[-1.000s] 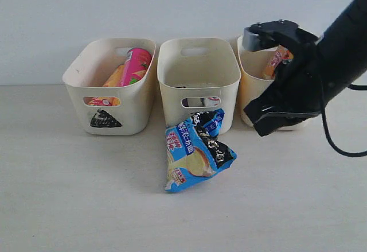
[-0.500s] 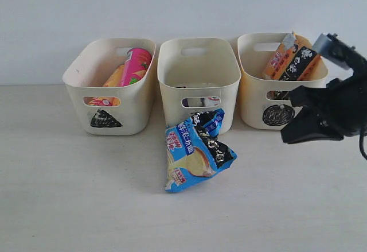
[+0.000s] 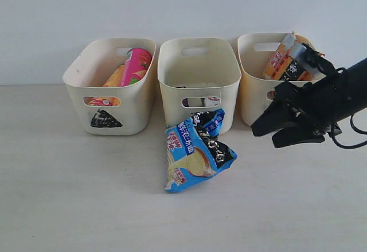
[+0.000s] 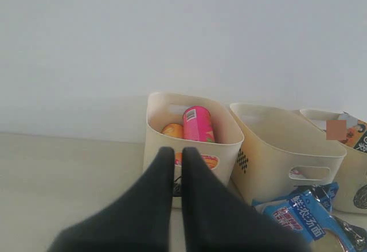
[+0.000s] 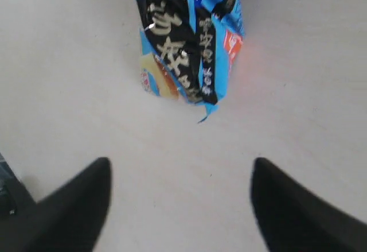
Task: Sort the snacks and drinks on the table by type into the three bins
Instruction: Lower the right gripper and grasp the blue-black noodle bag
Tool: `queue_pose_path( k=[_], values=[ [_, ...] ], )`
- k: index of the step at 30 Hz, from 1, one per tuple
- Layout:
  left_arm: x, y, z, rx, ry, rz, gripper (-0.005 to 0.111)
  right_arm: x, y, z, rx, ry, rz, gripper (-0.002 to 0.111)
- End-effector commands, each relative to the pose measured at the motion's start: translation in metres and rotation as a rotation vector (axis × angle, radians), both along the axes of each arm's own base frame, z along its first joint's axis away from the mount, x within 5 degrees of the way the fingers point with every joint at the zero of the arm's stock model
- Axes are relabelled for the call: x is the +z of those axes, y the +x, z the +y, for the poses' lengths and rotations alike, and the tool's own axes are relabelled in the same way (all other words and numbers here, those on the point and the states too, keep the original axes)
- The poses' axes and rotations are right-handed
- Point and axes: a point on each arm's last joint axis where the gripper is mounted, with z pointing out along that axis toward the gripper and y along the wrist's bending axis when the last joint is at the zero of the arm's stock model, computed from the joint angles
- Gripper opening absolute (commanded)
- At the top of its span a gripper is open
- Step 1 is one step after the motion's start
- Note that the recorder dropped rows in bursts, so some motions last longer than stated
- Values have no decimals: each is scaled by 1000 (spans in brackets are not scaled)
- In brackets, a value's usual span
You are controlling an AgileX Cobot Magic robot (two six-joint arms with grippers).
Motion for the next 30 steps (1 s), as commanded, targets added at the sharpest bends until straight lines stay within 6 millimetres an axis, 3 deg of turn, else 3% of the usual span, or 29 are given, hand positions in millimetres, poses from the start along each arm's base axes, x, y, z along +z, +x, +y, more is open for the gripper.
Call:
queue_pose_path(
  k=[1, 6, 10, 17, 23, 30],
  values=[
    [-2, 0, 0, 2, 3, 1, 4, 1, 15, -1, -42, -28, -72, 84],
    [-2, 0, 0, 2, 3, 1, 4, -9, 27, 23, -10, -62, -100, 85],
    [-2, 0, 0, 2, 3, 1, 4, -26, 38, 49, 25, -79, -100, 92],
    [-2, 0, 0, 2, 3, 1, 4, -66, 58, 79, 37, -74, -26, 92],
    [-2, 0, 0, 2, 3, 1, 4, -93, 60, 101, 61, 23, 90, 92],
    [-2, 0, 0, 2, 3, 1, 4, -106, 54, 122, 85, 1, 85, 92]
  ],
)
